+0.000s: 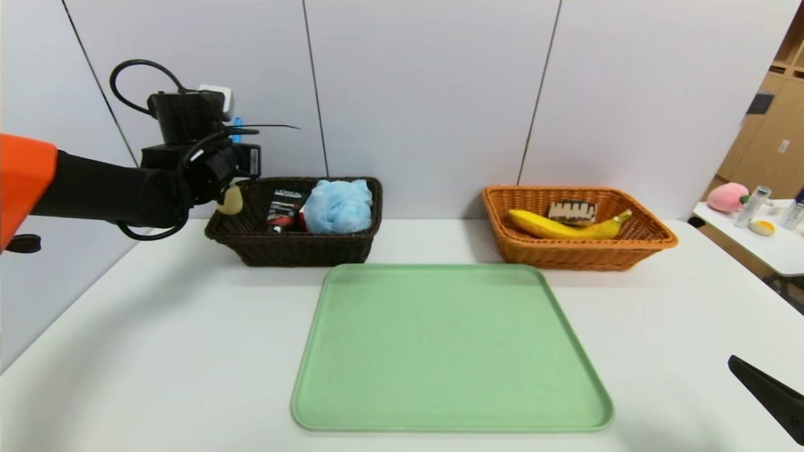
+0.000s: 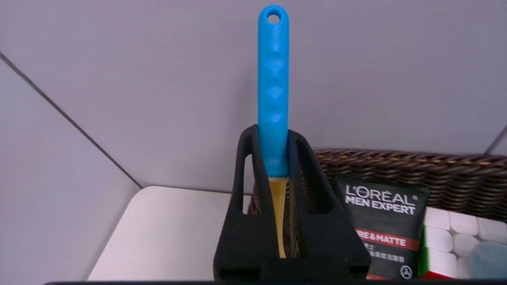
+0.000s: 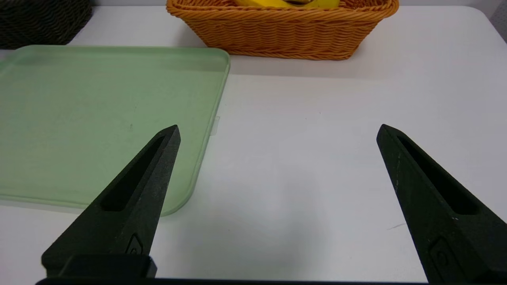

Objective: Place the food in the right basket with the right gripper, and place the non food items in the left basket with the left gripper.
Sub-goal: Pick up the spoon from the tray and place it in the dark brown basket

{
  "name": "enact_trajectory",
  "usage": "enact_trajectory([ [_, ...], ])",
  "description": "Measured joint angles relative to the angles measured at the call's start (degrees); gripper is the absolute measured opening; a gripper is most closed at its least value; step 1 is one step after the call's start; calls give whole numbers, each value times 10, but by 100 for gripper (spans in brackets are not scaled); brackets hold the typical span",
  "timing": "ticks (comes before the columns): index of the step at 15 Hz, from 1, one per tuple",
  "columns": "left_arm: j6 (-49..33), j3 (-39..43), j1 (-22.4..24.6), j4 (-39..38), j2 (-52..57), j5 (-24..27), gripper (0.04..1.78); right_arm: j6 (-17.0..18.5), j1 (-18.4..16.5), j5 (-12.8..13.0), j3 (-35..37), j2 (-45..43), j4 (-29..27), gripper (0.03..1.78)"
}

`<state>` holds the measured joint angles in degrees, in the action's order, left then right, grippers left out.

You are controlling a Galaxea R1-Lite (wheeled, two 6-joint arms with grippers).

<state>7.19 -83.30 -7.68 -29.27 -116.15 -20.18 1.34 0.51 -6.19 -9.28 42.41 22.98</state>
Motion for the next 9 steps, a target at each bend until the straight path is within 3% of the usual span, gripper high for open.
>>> enact_trajectory([
  [9,-50,7,-26,-11,-21,-2,15,0,0,-1,2,1,-1,171],
])
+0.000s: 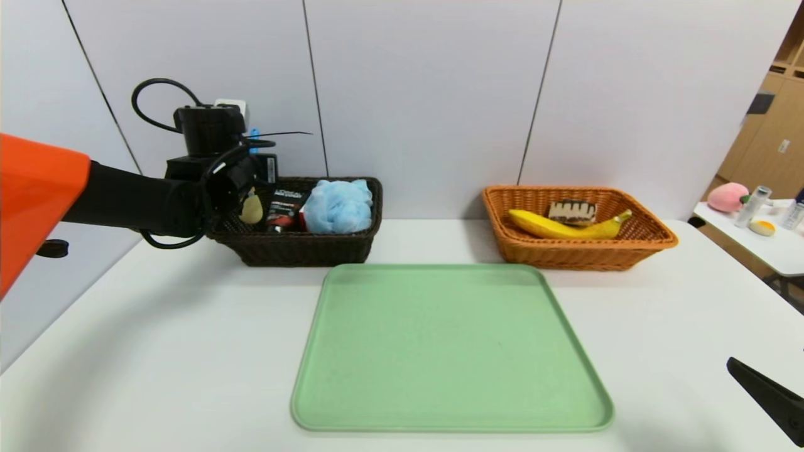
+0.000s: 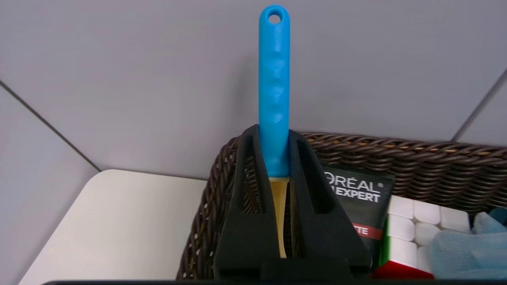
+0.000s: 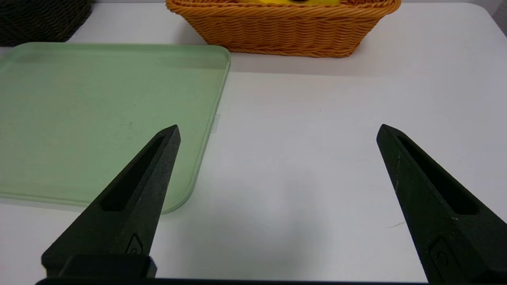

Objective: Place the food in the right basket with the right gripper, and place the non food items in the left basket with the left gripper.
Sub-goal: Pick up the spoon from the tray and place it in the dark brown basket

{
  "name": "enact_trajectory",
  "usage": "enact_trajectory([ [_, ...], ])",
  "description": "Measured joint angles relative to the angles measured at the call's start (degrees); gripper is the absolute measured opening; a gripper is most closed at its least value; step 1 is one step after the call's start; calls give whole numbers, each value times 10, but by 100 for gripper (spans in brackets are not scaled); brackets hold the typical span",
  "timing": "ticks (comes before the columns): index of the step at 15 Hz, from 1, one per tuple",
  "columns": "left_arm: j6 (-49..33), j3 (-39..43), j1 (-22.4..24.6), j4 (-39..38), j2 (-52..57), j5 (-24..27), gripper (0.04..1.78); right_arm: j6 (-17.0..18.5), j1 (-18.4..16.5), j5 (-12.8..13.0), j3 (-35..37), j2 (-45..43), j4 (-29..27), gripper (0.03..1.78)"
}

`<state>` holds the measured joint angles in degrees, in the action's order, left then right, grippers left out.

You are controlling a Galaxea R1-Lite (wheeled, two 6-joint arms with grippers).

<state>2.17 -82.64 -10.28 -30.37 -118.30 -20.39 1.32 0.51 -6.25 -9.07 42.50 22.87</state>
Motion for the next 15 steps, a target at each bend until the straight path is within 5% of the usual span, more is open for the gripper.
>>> enact_trajectory([
  [12,8,4,-3,-58,-25,-1,15,0,0,0,-3,2,0,171],
  [15,8,5,-2,-56,-25,-2,57,0,0,-1,-3,2,0,171],
])
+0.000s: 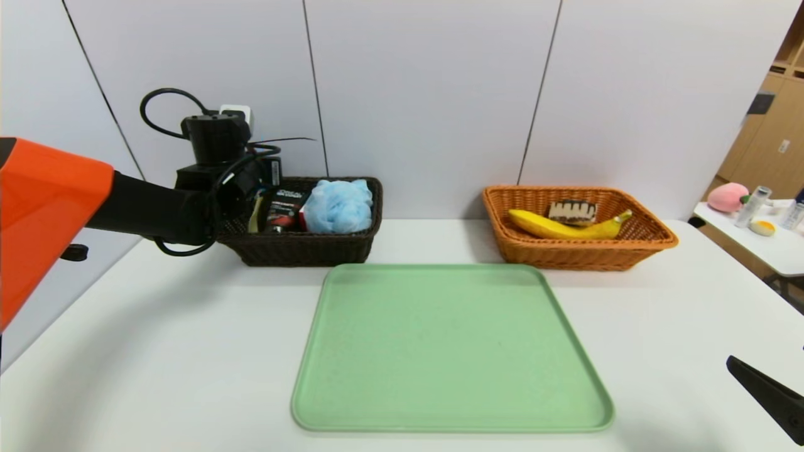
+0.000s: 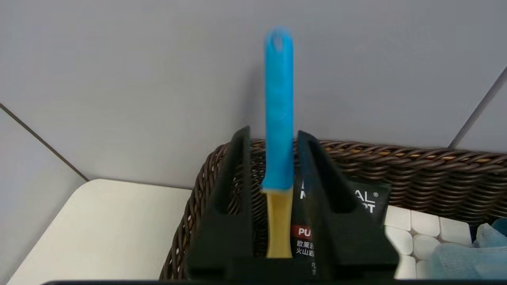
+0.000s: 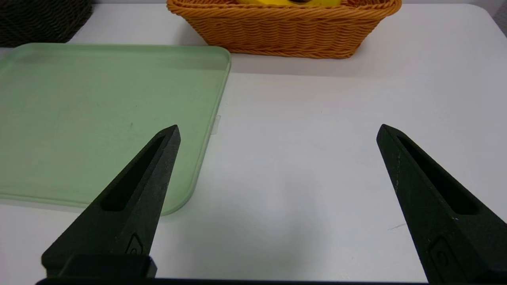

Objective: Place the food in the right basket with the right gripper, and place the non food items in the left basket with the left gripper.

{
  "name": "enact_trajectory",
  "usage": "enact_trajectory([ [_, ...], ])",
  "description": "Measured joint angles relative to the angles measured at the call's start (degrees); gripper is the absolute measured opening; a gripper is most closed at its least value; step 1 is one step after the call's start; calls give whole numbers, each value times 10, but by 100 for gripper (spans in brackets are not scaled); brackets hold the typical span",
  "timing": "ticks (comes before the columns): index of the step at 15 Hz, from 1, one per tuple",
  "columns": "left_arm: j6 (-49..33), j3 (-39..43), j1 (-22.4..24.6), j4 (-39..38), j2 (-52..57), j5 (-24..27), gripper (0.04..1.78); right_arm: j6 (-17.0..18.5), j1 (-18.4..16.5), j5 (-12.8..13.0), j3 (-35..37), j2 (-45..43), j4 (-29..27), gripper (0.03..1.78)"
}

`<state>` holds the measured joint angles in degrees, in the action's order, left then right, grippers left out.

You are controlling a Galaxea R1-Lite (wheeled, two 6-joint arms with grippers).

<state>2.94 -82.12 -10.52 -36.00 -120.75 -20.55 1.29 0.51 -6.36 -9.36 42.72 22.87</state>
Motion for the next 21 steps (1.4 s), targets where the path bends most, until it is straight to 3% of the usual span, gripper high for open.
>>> enact_trajectory([
  [2,-1,0,-1,-12,0,0,83,0,0,0,0,0,0,171],
  [6,0,-1,1,-17,5,0,118,0,0,0,-3,0,1,171],
  [10,0,24,1,-13,45,0,139,0,0,8,-25,-1,1,171],
  [13,12,134,0,-14,140,16,149,-9,0,19,-66,-12,-13,171],
  [16,32,255,0,-4,279,31,156,-20,-1,20,-118,-54,-97,171],
  [21,53,451,6,64,549,23,163,-22,-2,21,-191,-178,-295,171],
])
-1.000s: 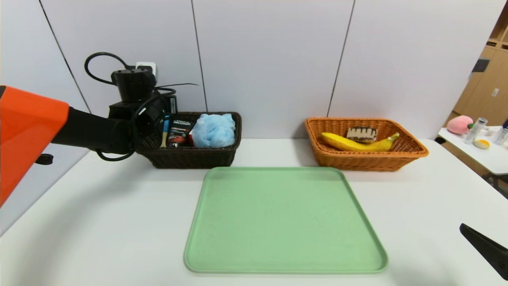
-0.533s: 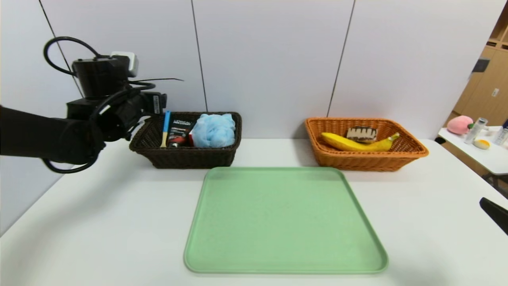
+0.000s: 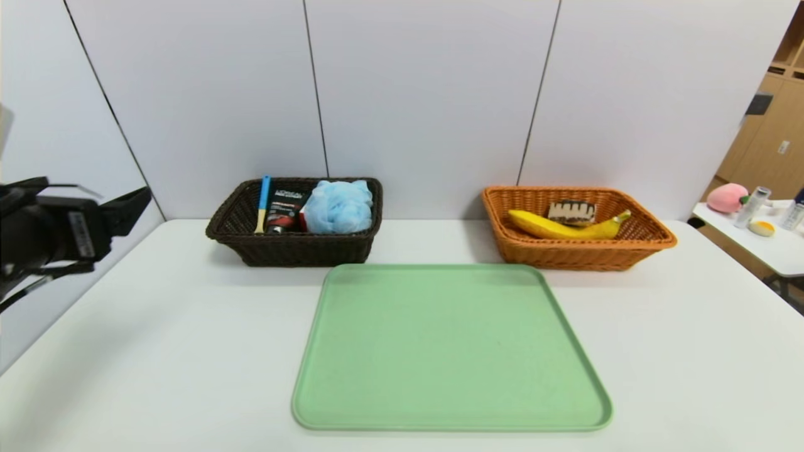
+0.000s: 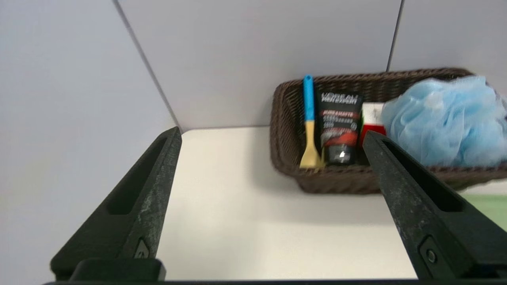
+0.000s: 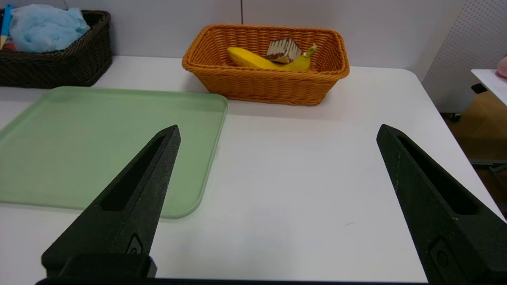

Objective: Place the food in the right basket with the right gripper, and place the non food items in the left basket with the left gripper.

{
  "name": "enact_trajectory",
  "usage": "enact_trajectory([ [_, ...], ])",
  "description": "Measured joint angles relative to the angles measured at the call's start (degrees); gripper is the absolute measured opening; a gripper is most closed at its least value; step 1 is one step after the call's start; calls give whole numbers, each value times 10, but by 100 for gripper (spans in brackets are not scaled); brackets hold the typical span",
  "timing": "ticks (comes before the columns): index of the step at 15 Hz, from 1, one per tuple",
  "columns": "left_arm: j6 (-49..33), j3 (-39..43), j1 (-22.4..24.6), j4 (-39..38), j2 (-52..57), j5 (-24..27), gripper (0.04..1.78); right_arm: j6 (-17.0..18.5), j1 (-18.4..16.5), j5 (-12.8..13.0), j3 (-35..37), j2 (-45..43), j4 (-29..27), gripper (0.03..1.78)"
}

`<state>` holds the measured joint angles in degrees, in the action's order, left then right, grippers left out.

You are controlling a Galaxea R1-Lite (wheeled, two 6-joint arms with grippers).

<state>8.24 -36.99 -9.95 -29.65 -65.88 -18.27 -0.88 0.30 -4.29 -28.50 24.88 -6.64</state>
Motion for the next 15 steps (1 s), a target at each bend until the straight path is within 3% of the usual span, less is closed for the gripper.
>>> enact_trajectory([
  [6,28,182,37,30,248,2,167,-10,-1,-12,-7,-148,-131,171],
  [10,30,224,41,122,394,30,167,-25,-3,-41,11,-222,-141,171],
  [12,27,234,41,176,452,19,168,-36,-3,-43,17,-238,-140,171],
  [15,29,231,42,179,486,6,169,-40,-3,-41,22,-247,-141,171],
])
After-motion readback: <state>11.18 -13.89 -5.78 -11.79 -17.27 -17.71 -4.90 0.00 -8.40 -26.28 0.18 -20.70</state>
